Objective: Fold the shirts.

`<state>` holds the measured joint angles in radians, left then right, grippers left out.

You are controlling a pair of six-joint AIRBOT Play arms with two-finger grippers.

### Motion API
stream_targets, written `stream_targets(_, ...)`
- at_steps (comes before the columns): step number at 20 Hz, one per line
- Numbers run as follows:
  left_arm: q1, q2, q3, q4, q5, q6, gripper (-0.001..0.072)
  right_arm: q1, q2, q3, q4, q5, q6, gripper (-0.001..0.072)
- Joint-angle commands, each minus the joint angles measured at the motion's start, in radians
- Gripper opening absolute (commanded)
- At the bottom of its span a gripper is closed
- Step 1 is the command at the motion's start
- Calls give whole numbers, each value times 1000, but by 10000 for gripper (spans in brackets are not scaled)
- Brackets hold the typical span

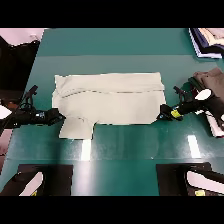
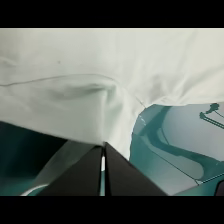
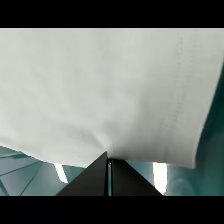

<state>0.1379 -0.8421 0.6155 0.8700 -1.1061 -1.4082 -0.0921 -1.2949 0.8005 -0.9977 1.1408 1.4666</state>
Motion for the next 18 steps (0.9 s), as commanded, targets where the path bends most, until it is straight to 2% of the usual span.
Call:
stream_targets(1, 0, 3, 2, 0, -41, 9, 22, 4, 21, -3, -20, 29, -17, 19)
stream_targets(5, -46, 9, 3, -10, -183, 39, 22, 2, 185, -3, -232, 198, -1, 19)
stream_targets(9, -240, 10, 4, -40, -211, 3, 22, -26, 365, -3, -297, 362, 27, 18)
stream_targets(13, -291, 10, 17, -91, -170, -2, 23, -117, 509, -3, -293, 359, 36, 17)
stream_targets(18, -291, 10, 188, 13, 13, -6, 23, -163, 544, -2, -237, 266, 35, 17)
